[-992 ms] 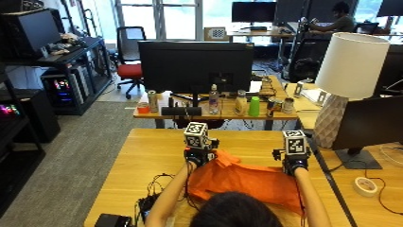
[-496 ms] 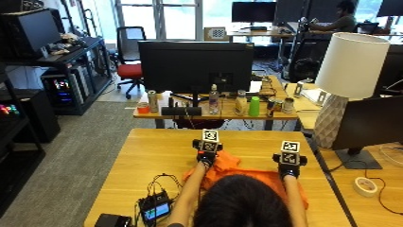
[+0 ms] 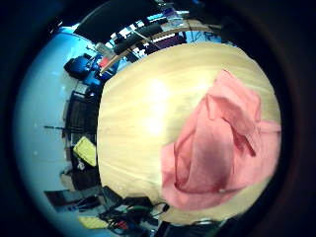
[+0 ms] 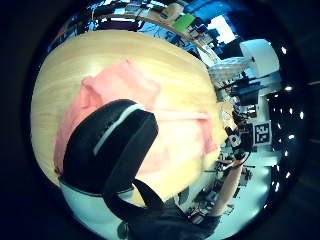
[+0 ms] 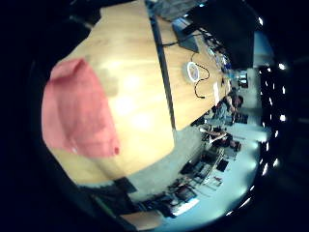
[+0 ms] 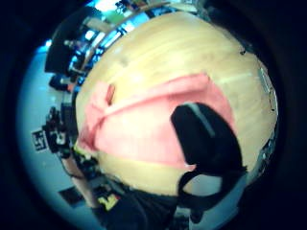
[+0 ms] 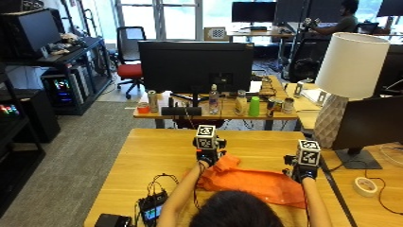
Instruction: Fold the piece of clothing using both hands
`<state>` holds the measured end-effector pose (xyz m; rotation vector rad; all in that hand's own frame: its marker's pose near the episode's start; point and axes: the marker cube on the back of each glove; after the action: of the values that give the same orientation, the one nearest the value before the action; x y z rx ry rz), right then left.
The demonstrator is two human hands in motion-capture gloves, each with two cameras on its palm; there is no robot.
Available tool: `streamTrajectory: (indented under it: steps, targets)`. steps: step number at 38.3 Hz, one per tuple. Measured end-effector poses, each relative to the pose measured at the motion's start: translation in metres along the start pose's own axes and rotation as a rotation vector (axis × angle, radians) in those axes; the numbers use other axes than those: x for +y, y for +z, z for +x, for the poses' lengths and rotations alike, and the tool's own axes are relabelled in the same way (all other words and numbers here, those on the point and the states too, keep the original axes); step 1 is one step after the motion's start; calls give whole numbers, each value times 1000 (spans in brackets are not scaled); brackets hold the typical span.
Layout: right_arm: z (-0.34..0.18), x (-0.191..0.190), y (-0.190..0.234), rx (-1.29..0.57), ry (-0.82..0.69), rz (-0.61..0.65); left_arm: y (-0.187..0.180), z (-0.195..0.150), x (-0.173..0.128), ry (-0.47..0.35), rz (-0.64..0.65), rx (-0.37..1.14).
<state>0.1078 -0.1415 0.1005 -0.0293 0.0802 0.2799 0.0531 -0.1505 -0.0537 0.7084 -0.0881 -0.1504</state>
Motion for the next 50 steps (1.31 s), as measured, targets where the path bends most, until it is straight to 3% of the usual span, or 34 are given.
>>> streamTrajectory:
  steps: [8, 10, 14, 19, 26, 33, 38, 42, 50]
  targets:
    - [25, 34, 33, 20, -86, -292, -24, 14, 53, 108, -201, 100]
    - [29, 38, 49, 36, -87, -334, -26, 14, 59, 110, -209, 90]
    - [33, 51, 81, 72, -29, -449, -24, 4, 67, 36, -269, -12]
    - [31, 66, 106, 71, 12, -572, -5, 7, 60, 95, -305, 33]
    - [31, 42, 121, -14, -59, -356, 0, 8, 66, 70, -355, 24]
    - [23, 47, 116, -80, -92, -118, 8, 7, 75, 42, -443, 2]
    - [17, 56, 107, -75, -107, 48, 8, 7, 73, 60, -436, 11]
    - [14, 63, 96, -48, -147, 104, 5, 1, 66, 37, -391, -4]
    - [32, 48, 96, 114, -135, 50, -4, -4, 68, 49, -437, 19]
